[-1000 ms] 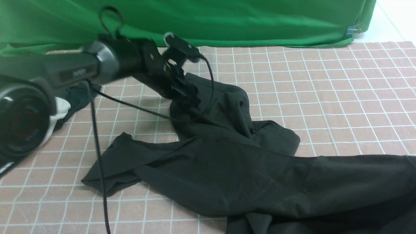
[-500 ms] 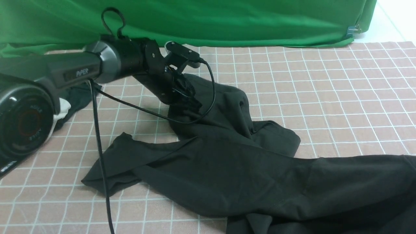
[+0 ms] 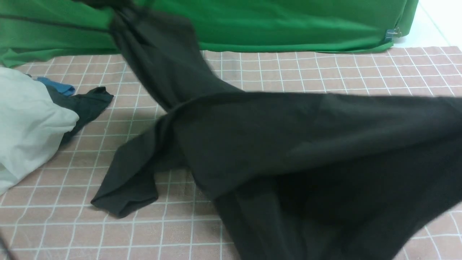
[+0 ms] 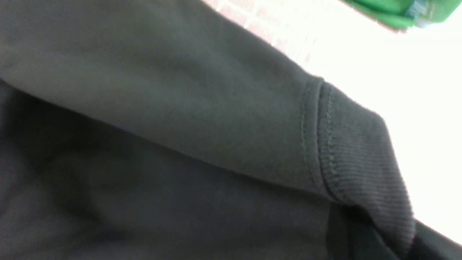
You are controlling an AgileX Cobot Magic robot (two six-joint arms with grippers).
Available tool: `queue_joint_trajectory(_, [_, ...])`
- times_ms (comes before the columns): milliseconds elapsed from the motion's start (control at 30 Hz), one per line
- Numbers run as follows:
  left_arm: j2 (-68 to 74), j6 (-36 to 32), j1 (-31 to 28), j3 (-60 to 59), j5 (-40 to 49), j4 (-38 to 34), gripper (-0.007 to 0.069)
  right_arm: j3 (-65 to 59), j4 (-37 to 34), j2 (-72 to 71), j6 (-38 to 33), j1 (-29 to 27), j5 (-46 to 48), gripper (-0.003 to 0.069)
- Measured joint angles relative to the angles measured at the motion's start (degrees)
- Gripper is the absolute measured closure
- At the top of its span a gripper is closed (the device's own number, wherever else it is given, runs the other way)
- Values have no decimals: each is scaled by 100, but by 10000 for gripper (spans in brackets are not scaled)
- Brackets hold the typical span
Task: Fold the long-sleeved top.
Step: Spread the long sleeves with your arms and place them on the tabletop
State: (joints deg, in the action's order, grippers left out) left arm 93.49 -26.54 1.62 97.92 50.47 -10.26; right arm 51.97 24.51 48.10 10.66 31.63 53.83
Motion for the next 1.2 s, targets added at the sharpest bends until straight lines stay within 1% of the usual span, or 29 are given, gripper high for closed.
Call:
queue_joint_trajectory(67, [-212, 10, -133, 0, 35, 0, 604, 122, 130, 163, -49, 0, -43, 606])
queue_joint_trajectory(100, [-437, 51, -265, 0, 61, 0, 604, 381, 383, 435, -120, 0, -103, 606])
queue_joint_trajectory(200, [-814, 149, -424, 0, 67, 51, 604, 991, 875, 896, -155, -116, -202, 606])
queue_joint_trajectory(233, [-814, 149, -424, 0, 67, 51, 604, 1047, 903, 930, -161, -133, -217, 606])
queue_joint_trajectory(400, [-1420, 451, -463, 30, 62, 310, 604, 2829, 1126, 1707, -574, -848, -811, 606])
queue_joint_trajectory(533, [-1950, 655, -463, 191, 65, 503, 604, 4151, 1188, 1941, -645, -1390, -1043, 606])
queue_joint_trajectory(600, [-2253, 785, -465, 207, 56, 533, 604, 4447, 1228, 1892, -663, -1541, -1051, 606])
queue_joint_trajectory(667, [-2504, 849, -465, 207, 147, 508, 604, 4487, 1249, 1758, -699, -1611, -992, 606])
queue_joint_trajectory(767, [-2685, 958, -465, 107, 457, 335, 604, 4199, 1235, 1535, -704, -1629, -713, 606])
queue_joint_trajectory(800, [-2773, 982, -465, -218, 807, 71, 604, 3689, 1203, 1362, -704, -1640, -499, 606])
queue_joint_trajectory(867, [-2814, 911, -465, -619, 1055, -145, 604, 3077, 1189, 1232, -698, -1646, -290, 606])
queue_joint_trajectory(933, [-2835, 874, -465, -1380, 1165, -303, 604, 2199, 1143, 1129, -629, -1646, -57, 606])
queue_joint_trajectory(1033, [-2896, 865, -465, -2820, 942, -349, 604, 848, 1041, 1057, -380, -1646, 122, 606])
queue_joint_trajectory(1067, [-2914, 865, -465, -2912, 910, -349, 604, 848, 1037, 1057, -370, -1646, 122, 606])
queue_joint_trajectory(1100, [-2973, 865, -465, -3697, 524, -349, 604, 237, 1022, 1064, -265, -1651, -1, 606])
queue_joint_trajectory(1133, [-2990, 865, -465, -4018, 300, -349, 604, -40, 1022, 1089, -223, -1657, -208, 606])
queue_joint_trajectory(1167, [-2999, 865, -465, -4092, 171, -349, 604, -89, 1015, 1089, -224, -1657, -259, 606])
queue_joint_trajectory(1200, [-3003, 865, -465, -4597, -275, -378, 604, -376, 1021, 1185, -133, -1689, -744, 606])
